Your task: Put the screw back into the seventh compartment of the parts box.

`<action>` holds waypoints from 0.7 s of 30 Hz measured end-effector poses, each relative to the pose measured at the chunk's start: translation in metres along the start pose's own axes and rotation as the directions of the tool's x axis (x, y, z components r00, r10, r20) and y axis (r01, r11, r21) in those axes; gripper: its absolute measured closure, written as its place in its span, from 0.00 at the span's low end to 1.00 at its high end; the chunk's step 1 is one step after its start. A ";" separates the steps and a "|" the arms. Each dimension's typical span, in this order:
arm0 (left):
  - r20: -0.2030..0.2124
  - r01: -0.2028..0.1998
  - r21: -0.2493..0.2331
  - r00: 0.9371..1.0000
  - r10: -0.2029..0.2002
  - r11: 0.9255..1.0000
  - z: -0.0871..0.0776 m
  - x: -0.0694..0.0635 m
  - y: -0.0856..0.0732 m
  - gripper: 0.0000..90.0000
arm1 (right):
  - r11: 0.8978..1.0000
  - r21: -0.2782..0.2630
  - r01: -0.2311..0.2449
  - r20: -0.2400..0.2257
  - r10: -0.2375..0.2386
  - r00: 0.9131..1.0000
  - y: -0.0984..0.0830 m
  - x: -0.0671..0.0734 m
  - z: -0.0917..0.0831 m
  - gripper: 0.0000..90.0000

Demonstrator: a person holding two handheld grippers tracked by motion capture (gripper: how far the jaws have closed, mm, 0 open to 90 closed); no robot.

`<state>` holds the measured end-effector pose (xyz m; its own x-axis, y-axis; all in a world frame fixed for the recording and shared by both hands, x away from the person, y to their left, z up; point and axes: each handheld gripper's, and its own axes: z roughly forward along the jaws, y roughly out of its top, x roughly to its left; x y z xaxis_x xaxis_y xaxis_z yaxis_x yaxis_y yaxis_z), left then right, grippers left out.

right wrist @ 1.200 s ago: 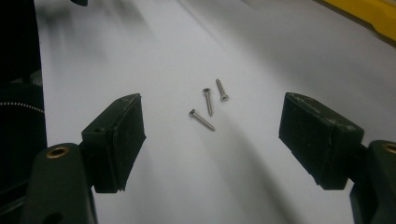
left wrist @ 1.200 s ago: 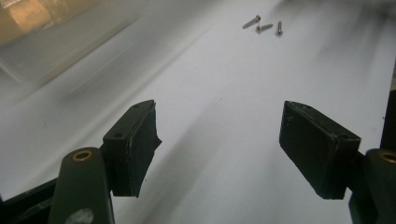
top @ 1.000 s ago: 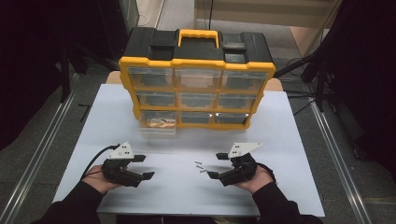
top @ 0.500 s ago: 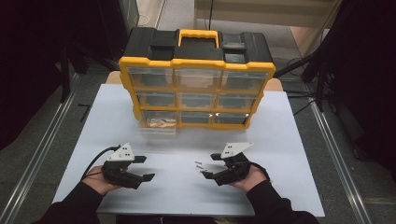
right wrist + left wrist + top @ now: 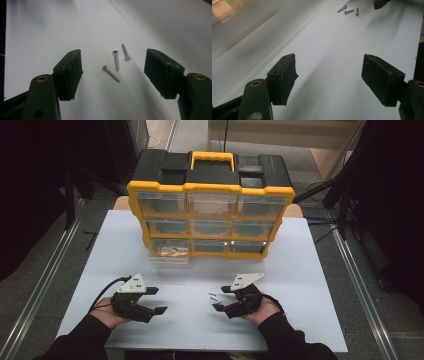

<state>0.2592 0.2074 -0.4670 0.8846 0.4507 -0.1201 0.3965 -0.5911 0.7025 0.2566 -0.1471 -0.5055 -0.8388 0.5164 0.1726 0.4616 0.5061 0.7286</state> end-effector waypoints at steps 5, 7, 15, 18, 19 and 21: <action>0.003 -0.006 0.001 1.000 0.006 1.000 0.001 0.000 0.000 0.31 | 1.000 0.017 0.017 0.002 -0.017 1.000 -0.001 0.001 0.002 0.42; -0.002 -0.001 0.000 1.000 0.001 1.000 0.001 0.001 0.000 0.31 | 0.999 0.031 0.019 0.001 -0.019 1.000 -0.001 0.000 0.004 0.44; -0.005 0.005 0.003 1.000 -0.005 1.000 0.001 0.001 -0.001 0.31 | 0.998 0.056 0.030 0.011 -0.031 0.999 -0.002 0.000 0.011 0.57; -0.005 0.007 0.005 1.000 -0.007 1.000 0.001 0.001 -0.001 0.31 | 0.996 0.059 0.068 0.040 -0.071 0.997 -0.002 0.003 0.011 0.63; -0.005 0.008 0.005 1.000 -0.008 1.000 0.001 0.002 -0.001 0.31 | 0.995 0.062 0.073 0.055 -0.076 0.996 -0.003 0.004 0.011 0.64; -0.009 0.008 0.007 1.000 -0.008 1.000 0.001 0.002 -0.001 0.31 | 0.994 0.070 0.089 0.068 -0.093 0.993 -0.003 0.007 0.011 0.68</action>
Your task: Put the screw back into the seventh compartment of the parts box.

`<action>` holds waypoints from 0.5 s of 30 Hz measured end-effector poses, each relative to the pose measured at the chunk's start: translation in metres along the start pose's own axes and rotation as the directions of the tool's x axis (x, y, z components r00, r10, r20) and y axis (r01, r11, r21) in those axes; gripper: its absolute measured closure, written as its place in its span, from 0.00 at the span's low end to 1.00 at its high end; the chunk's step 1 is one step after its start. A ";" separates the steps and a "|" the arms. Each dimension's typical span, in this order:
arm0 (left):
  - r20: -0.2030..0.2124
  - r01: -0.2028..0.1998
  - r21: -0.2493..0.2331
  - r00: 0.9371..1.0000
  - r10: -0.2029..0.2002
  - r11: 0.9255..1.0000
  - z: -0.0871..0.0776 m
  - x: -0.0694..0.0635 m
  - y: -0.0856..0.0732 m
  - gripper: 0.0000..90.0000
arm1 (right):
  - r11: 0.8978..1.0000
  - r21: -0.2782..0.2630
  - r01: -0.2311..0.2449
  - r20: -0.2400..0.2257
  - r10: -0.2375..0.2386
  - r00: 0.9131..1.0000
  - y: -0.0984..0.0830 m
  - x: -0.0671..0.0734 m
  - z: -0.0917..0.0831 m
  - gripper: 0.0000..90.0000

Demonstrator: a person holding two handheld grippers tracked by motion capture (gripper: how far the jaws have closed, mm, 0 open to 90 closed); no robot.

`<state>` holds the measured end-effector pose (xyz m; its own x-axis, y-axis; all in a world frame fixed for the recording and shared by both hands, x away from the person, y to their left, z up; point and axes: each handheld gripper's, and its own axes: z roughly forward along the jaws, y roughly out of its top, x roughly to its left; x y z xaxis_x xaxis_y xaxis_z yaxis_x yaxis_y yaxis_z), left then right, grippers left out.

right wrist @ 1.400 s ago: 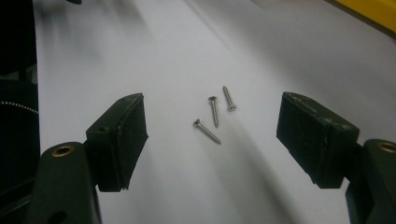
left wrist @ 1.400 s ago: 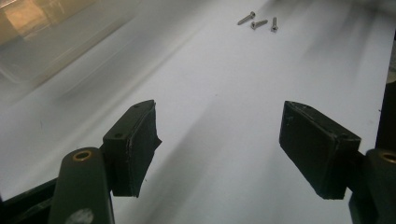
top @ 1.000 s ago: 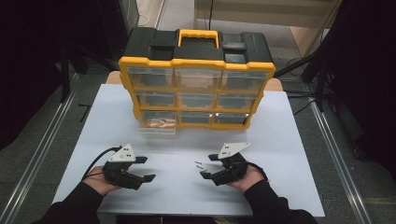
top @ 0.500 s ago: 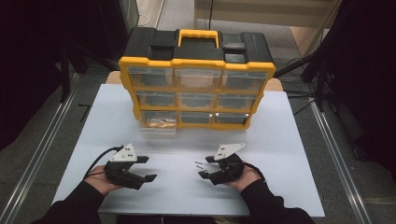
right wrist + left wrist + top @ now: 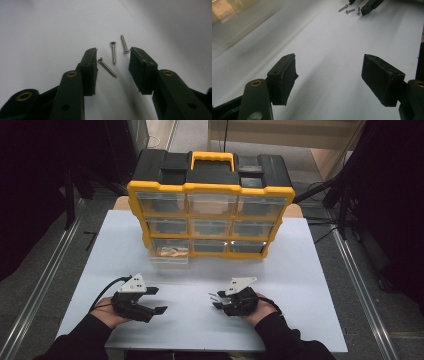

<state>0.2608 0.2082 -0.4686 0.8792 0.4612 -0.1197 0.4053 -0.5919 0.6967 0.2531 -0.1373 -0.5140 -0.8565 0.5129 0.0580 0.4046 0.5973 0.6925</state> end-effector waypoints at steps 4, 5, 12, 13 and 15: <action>0.001 0.005 0.001 1.000 -0.005 1.000 -0.001 0.001 0.000 0.31 | 1.000 -0.004 0.018 -0.008 -0.018 1.000 0.000 0.002 0.000 0.76; 0.001 0.005 0.005 1.000 -0.005 1.000 -0.001 0.001 0.000 0.31 | 1.000 -0.001 0.025 -0.011 -0.025 1.000 0.000 0.003 0.000 0.78; 0.004 0.006 0.001 1.000 -0.006 1.000 0.000 0.001 0.000 0.31 | 1.000 0.002 0.019 -0.034 -0.019 0.999 0.000 0.003 0.000 0.93; 0.003 0.010 0.002 1.000 -0.010 1.000 0.000 0.001 0.000 0.31 | 1.000 0.005 0.018 -0.043 -0.018 0.999 0.000 0.003 0.000 0.97; 0.002 0.014 0.000 1.000 -0.014 1.000 0.001 0.002 0.000 0.31 | 1.000 0.006 0.014 -0.049 -0.014 0.999 0.000 0.002 0.000 0.98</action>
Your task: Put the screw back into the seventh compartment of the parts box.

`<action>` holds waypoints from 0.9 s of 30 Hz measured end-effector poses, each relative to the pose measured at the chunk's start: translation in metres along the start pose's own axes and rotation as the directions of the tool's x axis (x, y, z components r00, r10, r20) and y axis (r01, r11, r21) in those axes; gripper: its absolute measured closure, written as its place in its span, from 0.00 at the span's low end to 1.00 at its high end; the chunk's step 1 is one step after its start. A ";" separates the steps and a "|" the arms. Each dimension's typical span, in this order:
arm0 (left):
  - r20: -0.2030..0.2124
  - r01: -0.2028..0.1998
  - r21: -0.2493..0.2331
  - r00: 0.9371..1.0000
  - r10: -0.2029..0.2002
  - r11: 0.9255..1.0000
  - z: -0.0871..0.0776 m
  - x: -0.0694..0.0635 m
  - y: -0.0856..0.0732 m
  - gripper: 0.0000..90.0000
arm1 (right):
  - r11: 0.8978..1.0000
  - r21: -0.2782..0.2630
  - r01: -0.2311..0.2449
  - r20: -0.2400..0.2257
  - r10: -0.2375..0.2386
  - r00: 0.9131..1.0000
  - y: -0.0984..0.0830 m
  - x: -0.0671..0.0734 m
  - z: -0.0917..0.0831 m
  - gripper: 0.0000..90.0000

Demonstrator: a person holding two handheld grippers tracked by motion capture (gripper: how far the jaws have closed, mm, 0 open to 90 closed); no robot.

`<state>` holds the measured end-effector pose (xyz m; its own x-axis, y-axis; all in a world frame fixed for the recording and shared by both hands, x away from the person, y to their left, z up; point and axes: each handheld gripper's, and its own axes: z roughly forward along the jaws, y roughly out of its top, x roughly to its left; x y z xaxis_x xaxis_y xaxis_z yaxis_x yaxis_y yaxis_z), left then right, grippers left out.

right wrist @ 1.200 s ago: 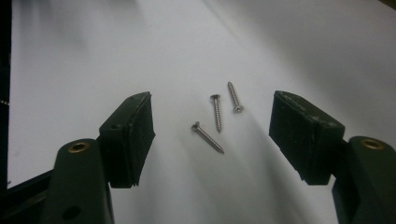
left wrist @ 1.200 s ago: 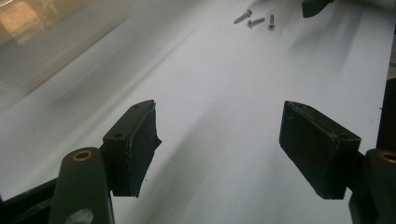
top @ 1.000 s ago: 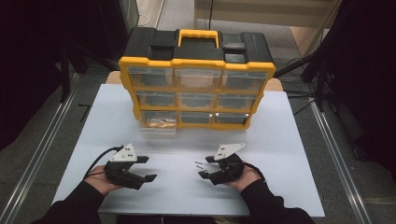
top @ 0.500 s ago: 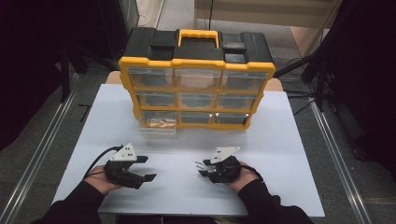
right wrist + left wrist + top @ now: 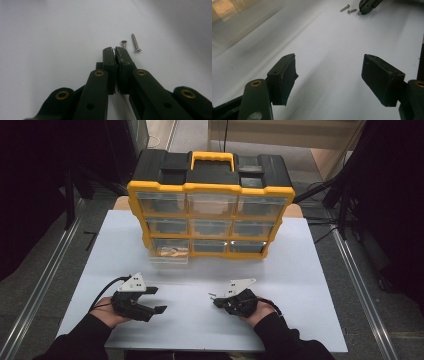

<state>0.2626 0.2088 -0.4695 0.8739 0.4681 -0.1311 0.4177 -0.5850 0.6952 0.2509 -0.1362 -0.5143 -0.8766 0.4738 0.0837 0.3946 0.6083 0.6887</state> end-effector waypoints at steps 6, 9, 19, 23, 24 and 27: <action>-0.001 -0.003 0.002 1.000 0.003 1.000 0.000 0.000 0.000 0.31 | 0.999 0.005 -0.053 -0.037 0.053 0.998 0.001 -0.005 0.000 0.99; -0.002 -0.001 0.000 1.000 0.001 1.000 0.000 0.001 0.000 0.31 | 0.998 0.020 -0.054 -0.041 0.055 0.998 0.003 -0.005 0.000 0.99; 0.003 0.001 -0.004 1.000 -0.001 1.000 -0.001 0.001 0.000 0.31 | 0.997 0.029 -0.072 -0.054 0.073 0.996 0.007 -0.008 -0.004 0.99; 0.002 0.000 -0.004 1.000 0.000 1.000 -0.001 0.001 0.000 0.31 | 0.995 0.017 -0.096 -0.060 0.097 0.993 0.009 -0.010 -0.007 0.99; 0.001 0.001 -0.006 1.000 -0.001 1.000 -0.001 0.001 0.000 0.31 | 0.995 0.019 -0.102 -0.064 0.103 0.993 0.009 -0.011 -0.008 0.99; 0.002 0.003 -0.004 1.000 -0.003 1.000 -0.001 0.001 0.000 0.31 | 0.992 0.021 -0.124 -0.071 0.125 0.990 0.011 -0.011 -0.010 0.99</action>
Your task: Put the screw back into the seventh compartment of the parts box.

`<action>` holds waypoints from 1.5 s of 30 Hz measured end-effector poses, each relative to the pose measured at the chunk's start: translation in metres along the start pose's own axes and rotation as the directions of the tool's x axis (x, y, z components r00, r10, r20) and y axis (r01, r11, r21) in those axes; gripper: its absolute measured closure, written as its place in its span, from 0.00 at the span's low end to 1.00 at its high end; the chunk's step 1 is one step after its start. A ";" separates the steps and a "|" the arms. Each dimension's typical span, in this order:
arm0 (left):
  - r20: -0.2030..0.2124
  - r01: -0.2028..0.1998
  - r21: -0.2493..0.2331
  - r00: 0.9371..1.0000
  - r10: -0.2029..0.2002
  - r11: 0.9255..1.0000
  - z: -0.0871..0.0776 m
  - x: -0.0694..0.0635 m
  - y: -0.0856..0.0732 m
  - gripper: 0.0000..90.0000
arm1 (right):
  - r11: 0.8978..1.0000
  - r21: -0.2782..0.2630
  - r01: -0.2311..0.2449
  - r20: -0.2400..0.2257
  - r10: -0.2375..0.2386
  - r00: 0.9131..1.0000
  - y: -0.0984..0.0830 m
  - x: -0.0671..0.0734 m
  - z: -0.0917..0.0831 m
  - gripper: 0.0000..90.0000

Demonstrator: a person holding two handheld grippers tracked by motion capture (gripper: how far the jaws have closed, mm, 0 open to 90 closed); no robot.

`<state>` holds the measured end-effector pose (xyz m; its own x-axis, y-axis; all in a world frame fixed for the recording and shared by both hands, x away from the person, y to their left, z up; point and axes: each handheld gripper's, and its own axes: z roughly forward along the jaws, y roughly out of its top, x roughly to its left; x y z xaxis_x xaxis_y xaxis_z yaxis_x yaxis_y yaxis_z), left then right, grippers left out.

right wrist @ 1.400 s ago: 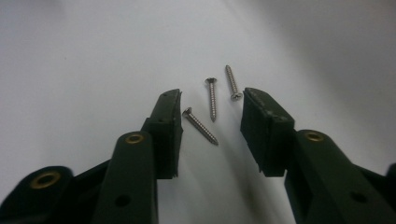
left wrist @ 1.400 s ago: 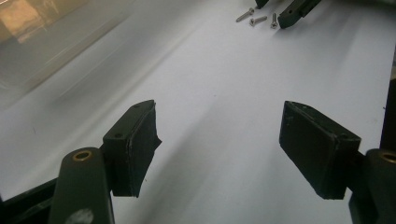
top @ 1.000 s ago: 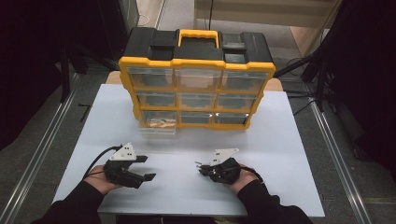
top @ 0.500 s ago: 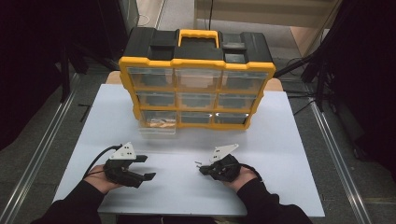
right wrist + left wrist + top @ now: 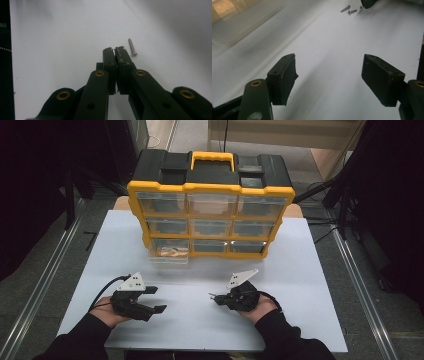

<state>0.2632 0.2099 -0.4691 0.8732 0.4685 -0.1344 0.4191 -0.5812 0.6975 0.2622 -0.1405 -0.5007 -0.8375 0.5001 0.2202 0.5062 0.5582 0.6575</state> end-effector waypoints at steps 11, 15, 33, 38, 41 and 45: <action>0.007 0.000 -0.003 1.000 0.000 1.000 -0.001 0.001 0.000 0.31 | 0.997 -0.007 -0.072 -0.016 0.072 0.997 0.007 0.001 -0.006 0.99; 0.001 0.002 0.013 1.000 -0.002 1.000 -0.002 0.002 0.000 0.31 | 0.996 -0.010 -0.085 -0.018 0.084 0.996 0.010 0.002 -0.007 0.99; 0.009 0.007 0.000 1.000 -0.007 1.000 -0.002 0.004 -0.002 0.31 | 0.993 -0.015 -0.118 -0.017 0.118 0.993 0.022 0.007 -0.007 0.99; 0.009 0.006 -0.002 1.000 -0.006 1.000 -0.001 0.003 -0.002 0.31 | 0.992 -0.011 -0.127 -0.022 0.127 0.992 0.025 0.008 -0.005 0.99; 0.013 0.003 0.000 1.000 -0.003 1.000 -0.001 0.002 -0.002 0.31 | 0.992 -0.014 -0.123 -0.022 0.123 0.992 0.028 0.009 -0.005 0.99; 0.013 0.002 -0.004 1.000 -0.002 1.000 -0.001 0.003 -0.002 0.31 | 0.992 -0.024 -0.121 -0.023 0.121 0.992 0.032 0.010 -0.005 0.99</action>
<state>0.2643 0.2130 -0.4698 0.8757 0.4606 -0.1451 0.4198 -0.5776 0.7001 0.2691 -0.1210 -0.4737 -0.7750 0.5481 0.3147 0.5988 0.4775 0.6430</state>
